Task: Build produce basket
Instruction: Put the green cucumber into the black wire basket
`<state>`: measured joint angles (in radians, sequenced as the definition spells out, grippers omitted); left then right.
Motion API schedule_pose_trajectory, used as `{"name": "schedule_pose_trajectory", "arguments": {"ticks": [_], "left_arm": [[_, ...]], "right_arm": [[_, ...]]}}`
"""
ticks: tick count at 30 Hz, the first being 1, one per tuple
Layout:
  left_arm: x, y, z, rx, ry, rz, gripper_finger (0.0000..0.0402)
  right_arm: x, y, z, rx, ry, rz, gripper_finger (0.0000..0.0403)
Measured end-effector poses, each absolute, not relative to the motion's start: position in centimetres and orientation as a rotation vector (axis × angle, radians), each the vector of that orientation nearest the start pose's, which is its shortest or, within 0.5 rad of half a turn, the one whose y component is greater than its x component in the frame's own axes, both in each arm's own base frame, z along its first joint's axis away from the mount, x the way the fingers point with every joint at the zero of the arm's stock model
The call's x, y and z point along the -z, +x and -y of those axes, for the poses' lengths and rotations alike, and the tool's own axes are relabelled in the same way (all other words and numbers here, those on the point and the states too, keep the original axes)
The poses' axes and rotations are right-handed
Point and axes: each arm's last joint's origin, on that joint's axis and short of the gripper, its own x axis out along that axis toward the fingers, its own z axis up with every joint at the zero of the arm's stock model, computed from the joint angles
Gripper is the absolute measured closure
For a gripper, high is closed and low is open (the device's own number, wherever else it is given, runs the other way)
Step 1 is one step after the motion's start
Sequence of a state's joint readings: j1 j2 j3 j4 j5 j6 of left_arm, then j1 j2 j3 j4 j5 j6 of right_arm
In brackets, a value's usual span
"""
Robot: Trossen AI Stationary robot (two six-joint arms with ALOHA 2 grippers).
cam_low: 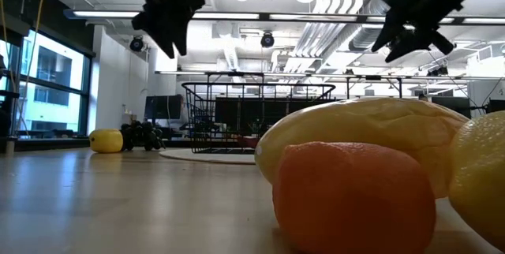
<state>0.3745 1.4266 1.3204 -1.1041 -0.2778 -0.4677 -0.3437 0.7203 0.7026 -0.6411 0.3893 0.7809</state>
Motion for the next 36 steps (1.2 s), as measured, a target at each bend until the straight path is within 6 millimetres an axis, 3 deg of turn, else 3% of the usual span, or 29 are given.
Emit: {"name": "schedule_pose_trajectory", "arguments": {"ticks": [13,24,36], "left_arm": [[-30.6,23.7,-10.5,-0.812,-0.401,-1.107,0.0200],[-30.6,23.7,-10.5,-0.801,-0.388,-1.112,0.0200],[-30.6,23.7,-10.5,-0.787,-0.368,-1.119,0.0200]], "right_arm": [[-27.1,14.0,12.0,1.044,0.910,-0.702,0.0217],[-24.1,13.5,16.4,1.108,1.111,-0.805,0.0217],[-20.1,15.8,18.9,1.164,1.211,-0.859,0.0217]]}}
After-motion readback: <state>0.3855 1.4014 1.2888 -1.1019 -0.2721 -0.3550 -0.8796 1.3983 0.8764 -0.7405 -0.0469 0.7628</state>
